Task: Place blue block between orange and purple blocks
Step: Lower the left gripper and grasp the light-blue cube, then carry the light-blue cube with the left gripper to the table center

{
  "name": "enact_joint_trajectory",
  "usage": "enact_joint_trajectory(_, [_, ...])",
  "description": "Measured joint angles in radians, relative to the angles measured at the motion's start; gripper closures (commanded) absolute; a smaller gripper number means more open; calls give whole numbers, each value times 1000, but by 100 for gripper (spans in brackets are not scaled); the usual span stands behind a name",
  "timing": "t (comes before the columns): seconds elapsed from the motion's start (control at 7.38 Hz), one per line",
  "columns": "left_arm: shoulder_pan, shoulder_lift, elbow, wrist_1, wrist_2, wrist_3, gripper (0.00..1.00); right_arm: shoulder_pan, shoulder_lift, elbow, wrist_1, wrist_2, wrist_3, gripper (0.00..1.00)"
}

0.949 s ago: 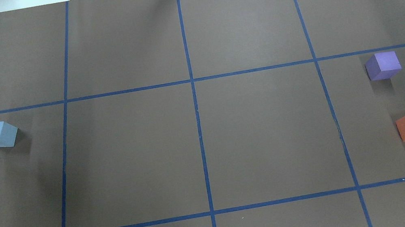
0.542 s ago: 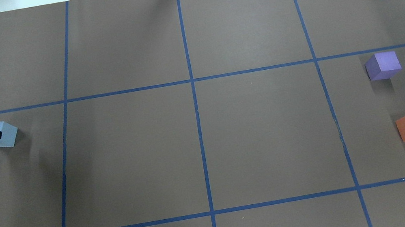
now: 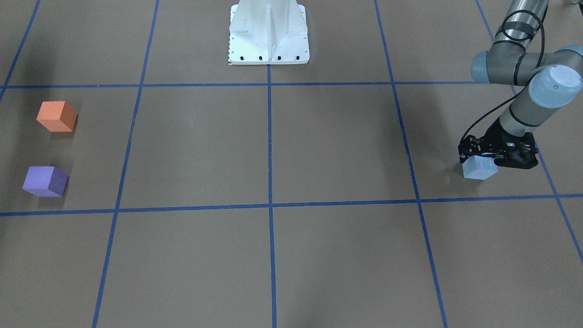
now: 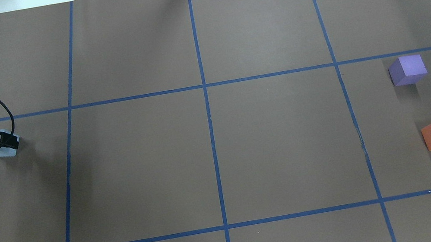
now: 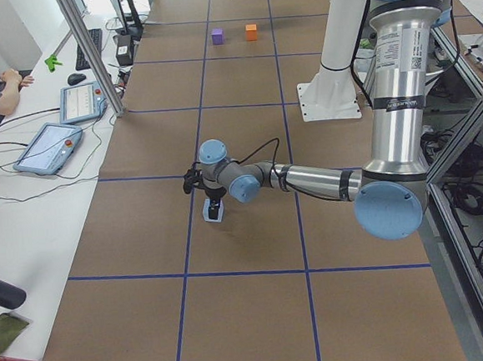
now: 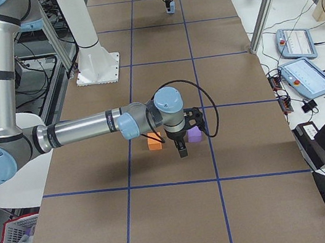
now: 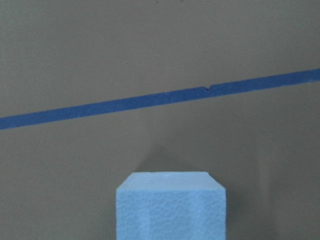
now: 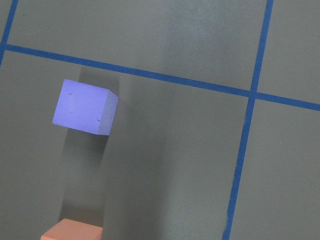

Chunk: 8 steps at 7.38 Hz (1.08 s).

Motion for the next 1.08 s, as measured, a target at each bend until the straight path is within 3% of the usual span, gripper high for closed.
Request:
enact_joint_trajectory(0.14, [6, -17, 15, 2, 0, 1, 78, 0, 0, 0, 0, 0, 0, 0])
enact_joint_trajectory(0.41, [9, -27, 0, 10, -12, -1, 79, 0, 0, 1, 0, 0, 1, 0])
enact_joint_trajectory(0.68, [8, -54, -78, 86, -62, -19, 78, 0, 0, 1, 0, 0, 1, 0])
enact_joint_trajectory(1.08, [59, -275, -133, 301, -72, -240, 77, 0, 0, 2, 0, 0, 1, 0])
